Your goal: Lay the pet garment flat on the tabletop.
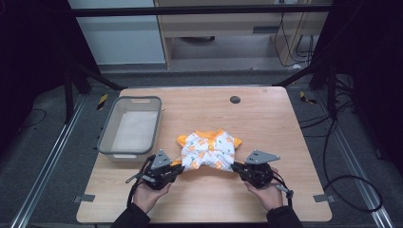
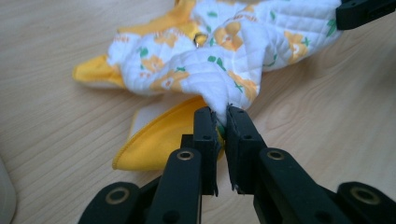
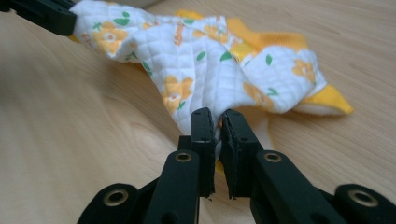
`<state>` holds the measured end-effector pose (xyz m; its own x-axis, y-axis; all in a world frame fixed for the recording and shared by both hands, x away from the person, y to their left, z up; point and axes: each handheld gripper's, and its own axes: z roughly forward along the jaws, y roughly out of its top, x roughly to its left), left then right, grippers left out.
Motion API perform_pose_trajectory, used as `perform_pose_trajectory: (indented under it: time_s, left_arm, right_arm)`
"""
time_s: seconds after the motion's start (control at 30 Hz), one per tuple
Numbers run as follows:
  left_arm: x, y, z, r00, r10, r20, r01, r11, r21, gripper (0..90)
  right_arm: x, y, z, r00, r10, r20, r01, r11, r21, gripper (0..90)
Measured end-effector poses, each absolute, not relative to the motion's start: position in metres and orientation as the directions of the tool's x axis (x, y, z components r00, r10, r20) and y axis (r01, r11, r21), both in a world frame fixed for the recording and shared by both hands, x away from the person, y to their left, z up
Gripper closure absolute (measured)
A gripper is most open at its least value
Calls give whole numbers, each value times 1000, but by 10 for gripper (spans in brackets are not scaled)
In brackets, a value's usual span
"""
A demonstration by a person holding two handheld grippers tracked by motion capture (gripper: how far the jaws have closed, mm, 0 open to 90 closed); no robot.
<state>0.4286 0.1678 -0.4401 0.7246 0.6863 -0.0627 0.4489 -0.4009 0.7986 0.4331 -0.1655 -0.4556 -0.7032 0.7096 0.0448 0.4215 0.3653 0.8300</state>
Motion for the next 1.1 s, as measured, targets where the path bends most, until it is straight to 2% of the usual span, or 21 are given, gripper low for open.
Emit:
perform_pose_trajectory:
  time_s: [0.23, 0.37, 0.43, 0.5, 0.53, 0.63, 0.8, 0.83, 1.03, 1.07, 1.1]
  left_arm:
    - [419, 173, -415, 739, 669, -85, 435, -375, 819, 829]
    - [434, 167, -412, 704, 705, -79, 466, -376, 801, 824]
    - [456, 161, -422, 673, 735, -89, 510, -373, 775, 817]
    - [463, 159, -427, 659, 746, -95, 527, -368, 766, 816]
    - [471, 157, -433, 643, 759, -108, 547, -355, 758, 815]
    - [488, 153, -450, 608, 784, -126, 589, -339, 733, 811]
    - [495, 152, -463, 594, 793, -131, 615, -343, 710, 785]
    - [495, 152, -463, 594, 793, -131, 615, -343, 710, 771]
    - [484, 158, -456, 626, 775, -82, 546, -362, 756, 521]
    - [480, 162, -452, 638, 767, -72, 526, -365, 768, 521]
    - [478, 164, -451, 644, 762, -69, 518, -369, 772, 481]
  right_arm:
    - [421, -180, -428, -723, 679, 130, 423, 286, 860, 844]
    - [431, -181, -421, -696, 696, 178, 460, 241, 855, 841]
    - [452, -175, -433, -652, 737, 179, 515, 258, 817, 839]
    - [459, -173, -439, -635, 753, 172, 528, 260, 808, 839]
    - [474, -170, -454, -598, 784, 166, 558, 258, 789, 841]
    - [487, -168, -471, -568, 810, 146, 585, 273, 764, 845]
    - [494, -163, -486, -556, 824, 108, 579, 290, 762, 839]
    - [494, -163, -486, -556, 824, 108, 579, 290, 762, 839]
    - [489, -161, -481, -564, 823, 62, 538, 309, 784, 744]
    - [486, -164, -476, -571, 819, 54, 520, 310, 796, 725]
    - [482, -167, -470, -576, 816, 50, 498, 302, 813, 704]
